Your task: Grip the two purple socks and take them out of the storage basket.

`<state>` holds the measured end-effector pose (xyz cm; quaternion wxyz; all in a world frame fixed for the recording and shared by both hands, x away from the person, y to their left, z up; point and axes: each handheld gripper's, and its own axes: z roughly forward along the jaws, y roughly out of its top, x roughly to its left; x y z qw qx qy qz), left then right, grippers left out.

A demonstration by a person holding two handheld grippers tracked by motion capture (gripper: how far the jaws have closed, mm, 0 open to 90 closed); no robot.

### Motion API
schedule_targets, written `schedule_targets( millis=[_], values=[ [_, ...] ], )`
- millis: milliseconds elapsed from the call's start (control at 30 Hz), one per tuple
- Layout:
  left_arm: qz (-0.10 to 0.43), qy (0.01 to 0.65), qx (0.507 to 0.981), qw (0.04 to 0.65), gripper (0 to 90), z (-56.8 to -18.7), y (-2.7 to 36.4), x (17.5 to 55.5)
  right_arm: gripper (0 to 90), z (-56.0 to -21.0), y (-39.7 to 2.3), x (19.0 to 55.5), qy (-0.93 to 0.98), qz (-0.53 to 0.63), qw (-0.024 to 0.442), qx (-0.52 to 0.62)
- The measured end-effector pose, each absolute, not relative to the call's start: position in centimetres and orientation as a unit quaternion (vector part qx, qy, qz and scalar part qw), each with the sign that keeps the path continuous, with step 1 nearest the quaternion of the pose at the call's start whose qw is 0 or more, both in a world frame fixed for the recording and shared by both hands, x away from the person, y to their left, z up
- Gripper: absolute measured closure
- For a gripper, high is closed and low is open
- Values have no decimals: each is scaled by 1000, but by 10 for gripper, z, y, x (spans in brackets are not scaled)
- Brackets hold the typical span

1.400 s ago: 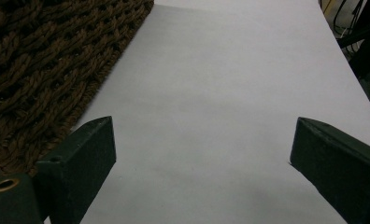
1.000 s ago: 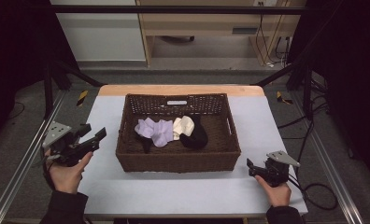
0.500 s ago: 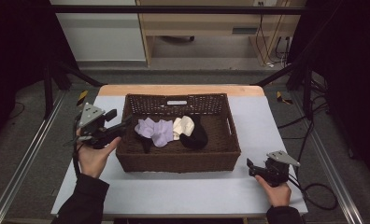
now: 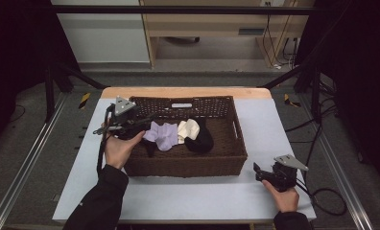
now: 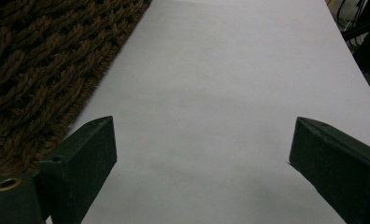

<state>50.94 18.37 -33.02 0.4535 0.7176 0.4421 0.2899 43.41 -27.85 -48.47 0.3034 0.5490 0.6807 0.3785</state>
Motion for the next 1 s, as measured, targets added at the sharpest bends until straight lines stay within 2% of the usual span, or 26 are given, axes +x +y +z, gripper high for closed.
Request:
schedule_targets(
  millis=[367, 767, 1000],
  values=[
    [276, 444, 739, 425, 466, -359, 158, 538, 79, -485, -278, 434, 681, 380, 304, 547],
    [254, 461, 756, 388, 521, -391, 153, 546, 78, -485, -278, 433, 682, 380, 306, 545],
    [245, 466, 766, 369, 518, -402, 150, 547, 79, -485, -278, 433, 683, 380, 305, 544]
  ],
)
